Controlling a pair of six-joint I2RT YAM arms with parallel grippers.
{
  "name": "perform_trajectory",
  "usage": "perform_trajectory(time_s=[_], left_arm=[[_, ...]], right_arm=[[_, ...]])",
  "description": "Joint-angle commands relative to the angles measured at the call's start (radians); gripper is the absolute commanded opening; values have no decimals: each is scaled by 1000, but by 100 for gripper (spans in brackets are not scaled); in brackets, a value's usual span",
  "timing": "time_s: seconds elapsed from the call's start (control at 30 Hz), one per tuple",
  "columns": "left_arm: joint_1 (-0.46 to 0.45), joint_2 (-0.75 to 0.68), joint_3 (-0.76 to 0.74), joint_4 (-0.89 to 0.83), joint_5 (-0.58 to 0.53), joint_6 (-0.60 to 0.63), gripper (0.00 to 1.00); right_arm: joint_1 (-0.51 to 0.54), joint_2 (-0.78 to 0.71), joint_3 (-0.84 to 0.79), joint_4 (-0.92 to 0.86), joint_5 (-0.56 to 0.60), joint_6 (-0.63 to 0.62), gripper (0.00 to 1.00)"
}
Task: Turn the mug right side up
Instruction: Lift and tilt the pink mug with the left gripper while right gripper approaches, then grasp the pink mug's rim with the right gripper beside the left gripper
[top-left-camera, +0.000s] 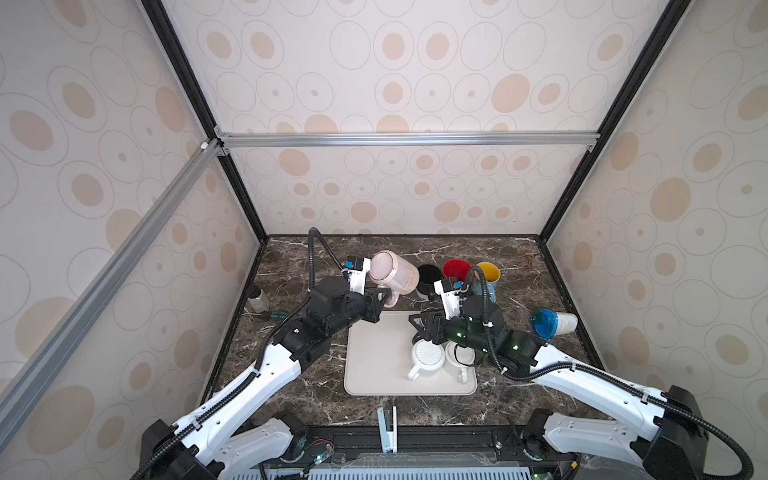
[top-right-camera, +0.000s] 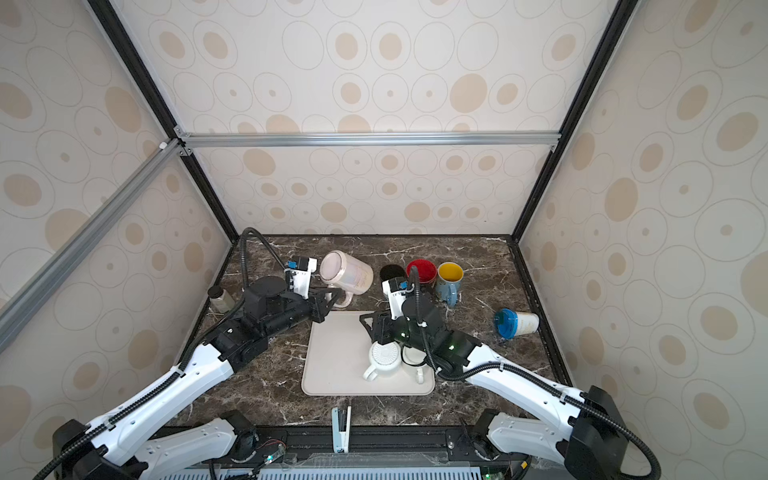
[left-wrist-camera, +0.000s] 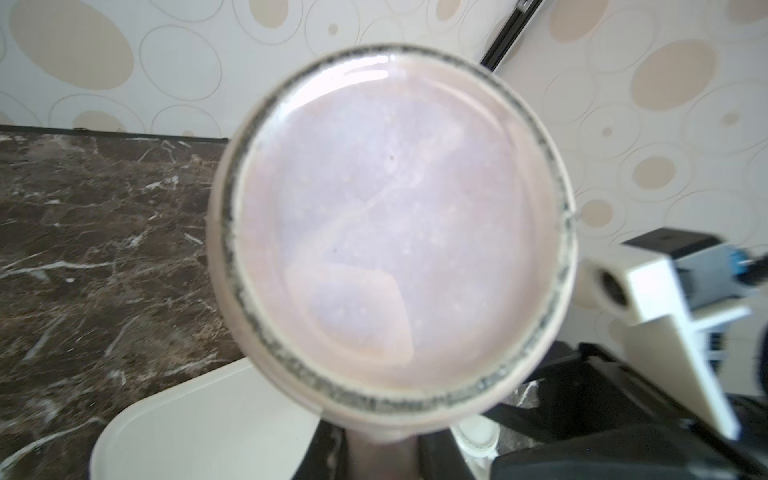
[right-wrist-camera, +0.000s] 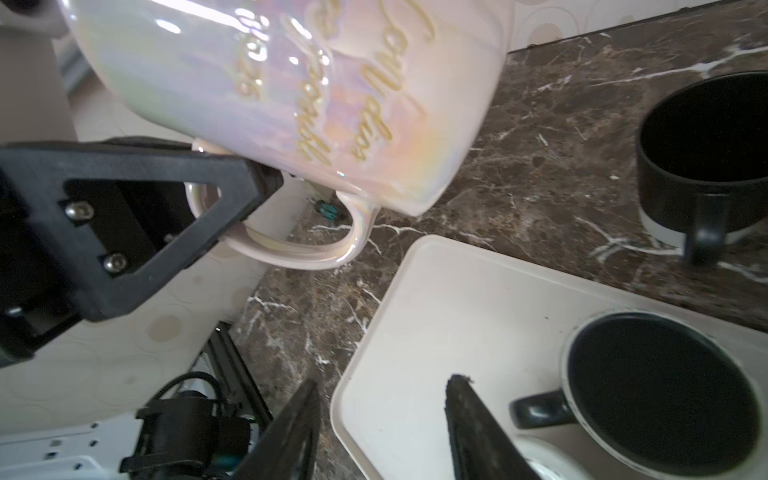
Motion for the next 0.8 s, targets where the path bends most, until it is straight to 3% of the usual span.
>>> perform_trajectory(time_s=[0.0, 0.4, 0.57, 0.77], left_arm=[[15, -62, 9, 238, 79, -93, 0], [31, -93, -81, 515, 230, -300, 0], [30, -100, -93, 558, 230, -329, 0], [37, -116, -97, 551, 218, -320, 0]], right_arm=[[-33, -17, -54, 301, -182, 118, 53], [-94, 65, -109, 756, -360, 317, 56], [-105, 105, -85, 806, -388, 370, 56], [-105, 43, -99, 751, -362, 341, 56]])
